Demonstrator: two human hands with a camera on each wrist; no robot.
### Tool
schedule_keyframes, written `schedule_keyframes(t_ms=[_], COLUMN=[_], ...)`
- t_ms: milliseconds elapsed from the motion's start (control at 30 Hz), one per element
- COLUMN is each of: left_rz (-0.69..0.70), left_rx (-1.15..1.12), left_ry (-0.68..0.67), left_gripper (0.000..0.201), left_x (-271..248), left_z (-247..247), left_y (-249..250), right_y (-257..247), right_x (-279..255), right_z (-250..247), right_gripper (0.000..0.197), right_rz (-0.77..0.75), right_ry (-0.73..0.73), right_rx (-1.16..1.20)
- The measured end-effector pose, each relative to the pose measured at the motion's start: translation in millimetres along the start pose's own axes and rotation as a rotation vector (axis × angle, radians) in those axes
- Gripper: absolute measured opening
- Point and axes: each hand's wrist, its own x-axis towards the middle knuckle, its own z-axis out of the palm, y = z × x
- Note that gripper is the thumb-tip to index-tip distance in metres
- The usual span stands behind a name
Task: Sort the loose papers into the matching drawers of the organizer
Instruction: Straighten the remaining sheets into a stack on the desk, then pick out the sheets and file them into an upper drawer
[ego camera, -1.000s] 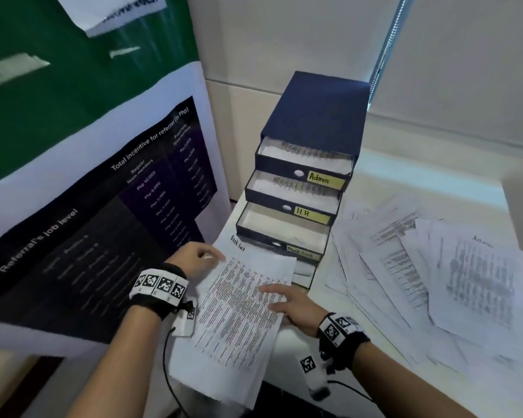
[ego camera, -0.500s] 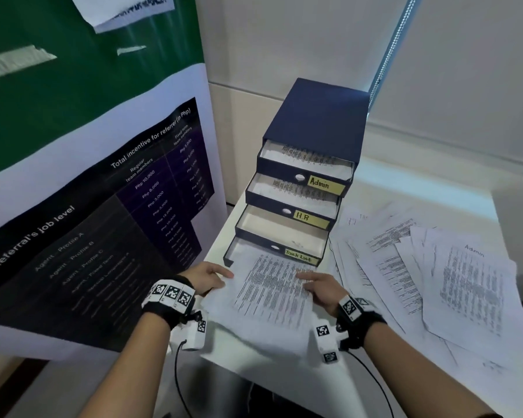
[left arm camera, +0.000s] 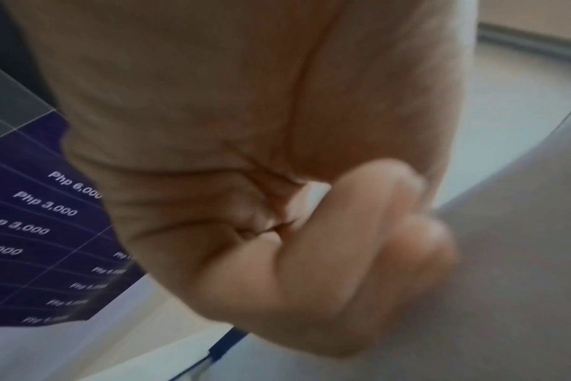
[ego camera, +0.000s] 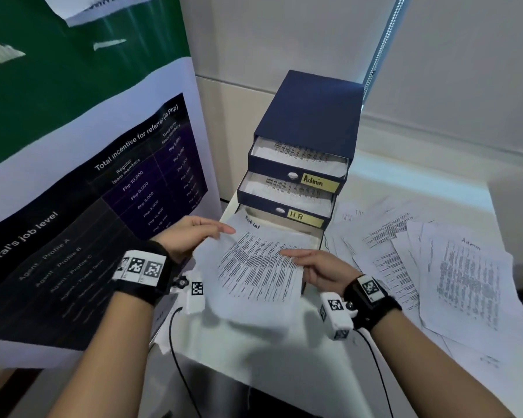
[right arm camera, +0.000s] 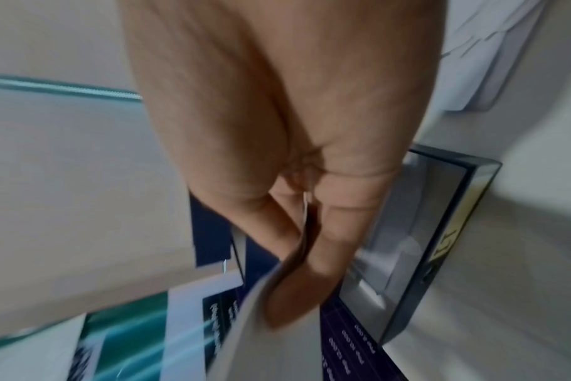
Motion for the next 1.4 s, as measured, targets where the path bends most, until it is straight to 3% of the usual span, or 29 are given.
schedule_keyframes(t_ms=[100,167,233,300,367,500,633,767,867,933,967,1033,1100,1167,1233,1333,1400], left_rz=[-0.127,-0.172,-0.154,-0.089,-0.023,0.061,0.082,-0.077,-0.16,-0.086,-0.005,0.15,0.238,0.265,0.241,0.088,-0.011], left_rx=[0.07,0.19,0.214,0.172,0.135,0.088,0.431,1.129,1.323,1.2,1.086,0.845,0.651,0.529,0.494,0.528,0.596], left_ry=[0.016,0.004,0.026,0.109,0.222,0.4,0.505,0.32,0.291,0.25,0.157,-0.142,-0.424,-0.568,-0.562,-0.471,-0.366], left_gripper=[0.024,0.03,0.033,0.033,0.03,0.02,0.021,0.039,0.046,0.035,0.025,0.02,0.017,0.018,0.016,0.024,0.04], left_x=[29.3,43.1,56.1,68.5,82.2,109.9,130.3,147.1,149.5,144.1,139.6,124.0,113.3,122.1,146.2,194.0,218.2], left_z=[6.9,10.6,13.6,18.8,26.7,45.8,63.3,78.7,92.7,107.5,117.2,145.6,185.0,231.5,279.9,342.6,374.5], left_y=[-15.1,-25.8,-34.9,-39.6,-40.1,-36.4,-30.7,-30.2,-24.1,-6.1,7.0,44.1,74.8,85.0,74.8,32.8,3.9], right_y=[-2.4,-1.7,3.4,9.9,12.3,-3.1,-20.6,-33.5,-37.9,-31.8,-26.3,-16.1,-2.7,14.8,35.8,67.8,72.4], right_x=[28.5,28.1,17.7,4.2,-3.6,15.1,45.4,39.1,11.2,-10.8,-19.8,-36.8,-49.4,-54.8,-55.3,-55.3,-60.2], right_z=[-22.8,-34.5,-42.7,-47.0,-44.9,-38.0,-37.3,-49.6,-97.3,-146.8,-175.8,-232.0,-284.1,-322.2,-337.8,-320.7,-307.8], right_gripper=[0.032,0.028,0.032,0.042,0.047,0.034,0.029,0.03,0.02,0.021,0.026,0.027,0.031,0.056,0.074,0.073,0.062], right_rz=[-0.116,-0.162,-0.105,0.099,0.217,0.065,-0.02,0.066,0.084,0.031,-0.024,-0.113,-0.019,0.216,0.338,0.197,0.002], right_ry=[0.281,0.381,0.27,0.043,-0.078,0.131,0.271,0.137,0.095,0.284,0.477,0.898,1.075,1.036,0.941,0.866,0.803], right_rx=[-0.019,-0.096,-0.184,-0.269,-0.277,-0.144,0.01,0.046,-0.176,-0.376,-0.518,-0.843,-1.073,-1.221,-1.26,-1.396,-1.411])
